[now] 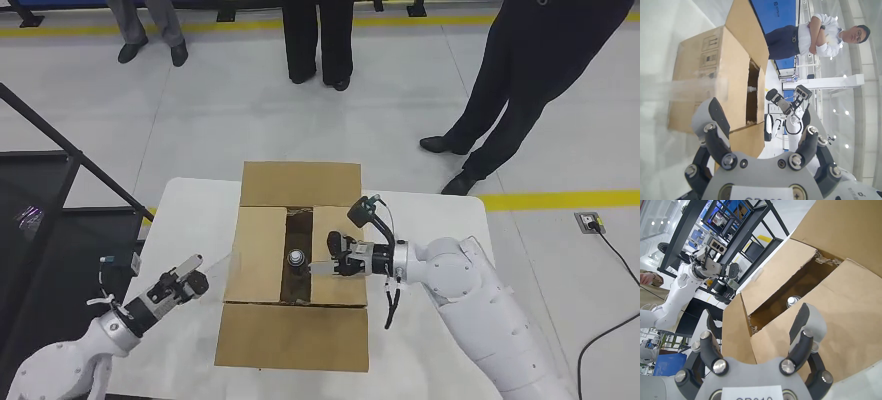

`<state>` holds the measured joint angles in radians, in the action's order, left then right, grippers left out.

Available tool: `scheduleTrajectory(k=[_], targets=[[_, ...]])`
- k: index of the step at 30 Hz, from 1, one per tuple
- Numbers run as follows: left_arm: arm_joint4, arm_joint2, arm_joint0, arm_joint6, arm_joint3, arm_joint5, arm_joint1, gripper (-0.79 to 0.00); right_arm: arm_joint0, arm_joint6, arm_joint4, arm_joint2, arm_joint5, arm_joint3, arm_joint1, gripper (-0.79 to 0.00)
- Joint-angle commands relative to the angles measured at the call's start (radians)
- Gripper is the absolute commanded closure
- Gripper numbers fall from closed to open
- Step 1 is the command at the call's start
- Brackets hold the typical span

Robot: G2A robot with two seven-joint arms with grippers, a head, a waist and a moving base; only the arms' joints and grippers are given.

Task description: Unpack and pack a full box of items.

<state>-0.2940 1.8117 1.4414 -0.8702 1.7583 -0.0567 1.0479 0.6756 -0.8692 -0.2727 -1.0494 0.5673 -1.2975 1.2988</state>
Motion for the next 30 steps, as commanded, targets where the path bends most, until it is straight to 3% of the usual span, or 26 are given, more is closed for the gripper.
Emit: scheduleTrajectory(k=[1, 5, 8, 20, 30], targets=[[-0.034, 0.042, 0.032, -0.142, -0.016, 0.015, -0.01, -0.785, 0.0, 0.0, 0.0, 0.0, 0.0, 0.0, 0.0, -0.785], [-0.036, 0.072, 0.056, -0.375, -0.059, 0.039, -0.029, -0.785, 0.027, 0.069, -0.013, -0.018, -0.011, -0.026, -0.003, -0.785], [0.013, 0.054, 0.041, -0.419, -0.087, 0.029, -0.037, -0.785, 0.05, 0.141, 0.001, -0.049, -0.014, -0.031, -0.008, -0.785], [0.029, -0.125, -0.048, -0.351, -0.145, -0.008, -0.033, -0.785, 0.05, 0.345, 0.0, -0.108, -0.103, 0.063, -0.009, -0.785], [-0.059, -0.144, -0.062, -0.357, -0.14, -0.003, -0.037, -0.785, -0.045, 0.446, -0.036, -0.086, -0.163, 0.246, 0.008, -0.785]])
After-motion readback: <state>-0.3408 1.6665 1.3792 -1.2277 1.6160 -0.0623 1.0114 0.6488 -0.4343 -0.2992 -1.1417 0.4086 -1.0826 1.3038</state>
